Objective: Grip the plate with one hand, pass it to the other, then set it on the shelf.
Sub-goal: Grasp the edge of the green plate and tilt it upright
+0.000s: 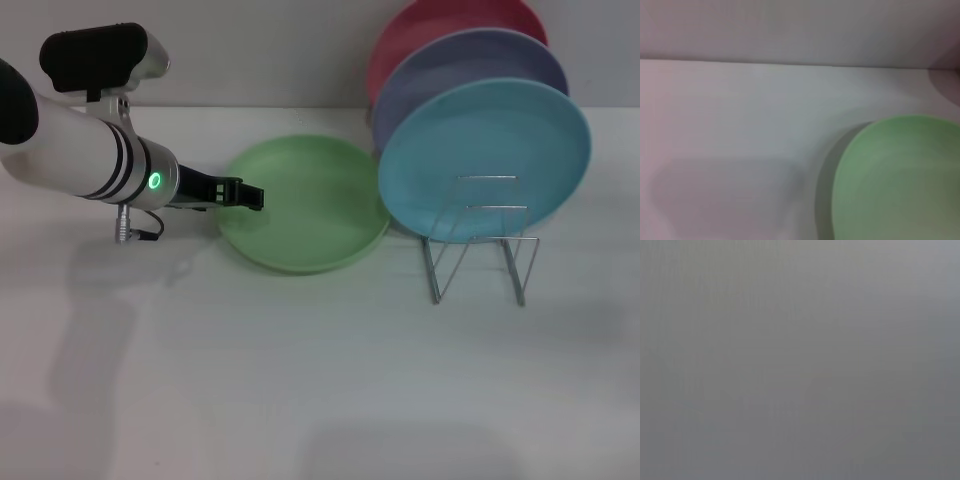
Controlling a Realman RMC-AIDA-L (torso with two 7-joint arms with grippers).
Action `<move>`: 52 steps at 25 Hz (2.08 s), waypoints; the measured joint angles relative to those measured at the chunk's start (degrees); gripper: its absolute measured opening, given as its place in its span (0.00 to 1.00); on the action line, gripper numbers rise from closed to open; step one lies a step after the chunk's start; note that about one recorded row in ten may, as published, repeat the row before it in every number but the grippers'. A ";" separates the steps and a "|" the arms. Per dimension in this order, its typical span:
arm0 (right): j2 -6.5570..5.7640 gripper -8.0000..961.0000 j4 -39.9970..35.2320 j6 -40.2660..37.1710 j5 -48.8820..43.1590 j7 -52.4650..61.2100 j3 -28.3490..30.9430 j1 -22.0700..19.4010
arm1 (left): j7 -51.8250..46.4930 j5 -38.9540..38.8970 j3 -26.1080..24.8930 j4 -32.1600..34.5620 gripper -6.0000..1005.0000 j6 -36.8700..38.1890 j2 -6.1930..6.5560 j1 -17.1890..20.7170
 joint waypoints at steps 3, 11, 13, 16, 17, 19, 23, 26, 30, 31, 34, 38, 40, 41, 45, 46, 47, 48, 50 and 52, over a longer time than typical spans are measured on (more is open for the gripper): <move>0.00 0.59 0.00 -0.03 0.00 0.01 0.00 -0.04 | 0.01 -0.17 0.00 -0.41 0.74 0.30 0.00 -0.01; 0.09 0.59 0.16 -0.16 0.00 0.04 0.00 -0.22 | 0.14 0.03 0.08 -1.22 0.74 0.42 0.02 -0.18; 0.09 0.59 0.20 -0.15 0.00 0.05 0.00 -0.25 | 0.14 0.03 0.08 -1.22 0.73 0.42 0.02 -0.18; 0.09 0.59 0.29 -0.15 0.00 0.07 0.00 -0.25 | 0.16 0.07 0.52 -1.29 0.73 0.51 0.02 -0.19; 0.09 0.59 0.33 -0.15 0.00 0.07 0.00 -0.25 | 0.17 0.08 0.72 -1.28 0.73 0.54 0.02 -0.19; 0.09 0.59 0.35 -0.15 0.00 0.08 0.00 -0.24 | 0.17 0.08 0.72 -1.28 0.73 0.54 0.02 -0.19; 0.11 0.59 0.35 -0.16 0.00 0.10 0.00 -0.13 | 0.26 0.12 1.24 -1.35 0.68 0.60 0.03 -0.19; 0.12 0.59 0.36 -0.15 0.00 0.11 0.00 -0.06 | 0.27 0.12 1.38 -1.36 0.54 0.60 0.02 -0.19; 0.15 0.59 0.36 -0.67 -0.09 0.11 0.00 -0.04 | 0.27 0.12 1.39 -2.38 0.50 0.65 0.02 -0.67; 0.15 0.59 0.36 -0.67 -0.09 0.11 0.00 -0.04 | 0.27 0.12 1.40 -2.74 0.50 0.68 0.02 -0.88; 0.17 0.59 0.36 -0.70 -0.09 0.11 0.00 -0.04 | 0.28 0.12 1.39 -3.86 0.49 0.96 0.02 -1.52; 0.18 0.59 0.35 -0.72 -0.09 0.11 0.00 -0.04 | 0.34 0.11 1.46 -4.12 0.45 1.10 0.02 -1.88; 0.18 0.59 0.35 -0.78 -0.09 0.11 0.00 -0.05 | 0.35 0.11 1.46 -4.14 0.43 1.15 0.03 -1.96; 0.18 0.59 0.35 -0.78 -0.09 0.11 0.00 -0.05 | 0.35 0.11 1.46 -4.14 0.42 1.15 0.03 -1.96; 0.18 0.59 0.28 -0.85 -0.09 0.11 0.00 0.06 | 0.36 0.58 1.48 -4.18 0.39 1.22 0.02 -2.02; 0.18 0.59 0.28 -0.85 -0.09 0.11 0.00 0.06 | 0.36 0.66 1.50 -4.19 0.37 1.21 0.02 -2.03; 0.18 0.59 0.27 -0.85 -0.09 0.11 0.00 0.06 | 0.36 0.70 1.52 -4.22 0.36 1.22 0.02 -2.03; 0.18 0.59 0.27 -0.86 -0.09 0.11 0.00 0.06 | 0.36 0.71 1.53 -4.23 0.34 1.22 0.02 -2.03; 0.14 0.59 0.26 -0.85 -0.09 0.11 0.00 0.08 | 0.36 0.72 1.55 -4.38 0.31 1.22 0.02 -2.04; 0.14 0.59 0.26 -0.85 -0.09 0.11 0.00 0.10 | 0.36 0.73 1.55 -4.53 0.28 1.22 0.02 -2.04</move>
